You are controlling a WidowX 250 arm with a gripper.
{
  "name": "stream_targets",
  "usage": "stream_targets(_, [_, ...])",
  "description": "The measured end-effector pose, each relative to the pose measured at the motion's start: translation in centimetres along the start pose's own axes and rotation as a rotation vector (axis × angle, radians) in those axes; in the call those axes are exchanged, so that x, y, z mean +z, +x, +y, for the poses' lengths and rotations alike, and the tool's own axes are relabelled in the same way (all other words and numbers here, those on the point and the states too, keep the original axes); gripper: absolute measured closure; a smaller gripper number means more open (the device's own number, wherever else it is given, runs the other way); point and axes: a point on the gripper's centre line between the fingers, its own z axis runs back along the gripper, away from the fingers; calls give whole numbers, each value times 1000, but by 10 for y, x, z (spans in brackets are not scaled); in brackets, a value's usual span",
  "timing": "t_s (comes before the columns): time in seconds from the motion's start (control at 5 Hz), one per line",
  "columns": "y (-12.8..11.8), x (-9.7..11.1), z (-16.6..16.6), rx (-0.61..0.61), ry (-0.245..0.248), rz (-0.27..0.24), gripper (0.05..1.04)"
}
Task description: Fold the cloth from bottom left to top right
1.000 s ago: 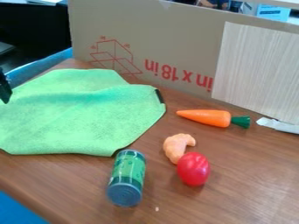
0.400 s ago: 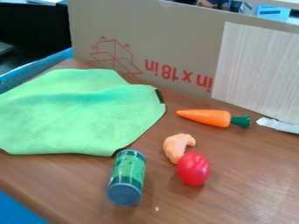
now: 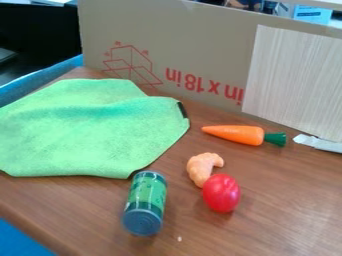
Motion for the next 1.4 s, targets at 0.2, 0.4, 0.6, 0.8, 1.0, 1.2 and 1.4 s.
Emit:
stream_targets(0.2, [3,-3,3,22,10,-15,416])
stream_targets(0.4, [6,-4,6,45,4,-23,723])
stream_targets(0.6, [4,-3,5,49,-24,-13,928])
stream_targets(0.8, [-2,7,-3,41,-95,22,1014])
stream_targets(1.0, [9,59,-10,44,-212,-25,1028])
stream_targets(1.2, [6,77,-26,51,-288,21,1029])
stream_targets(1.4, [7,85,-56,46,-325,51,1030])
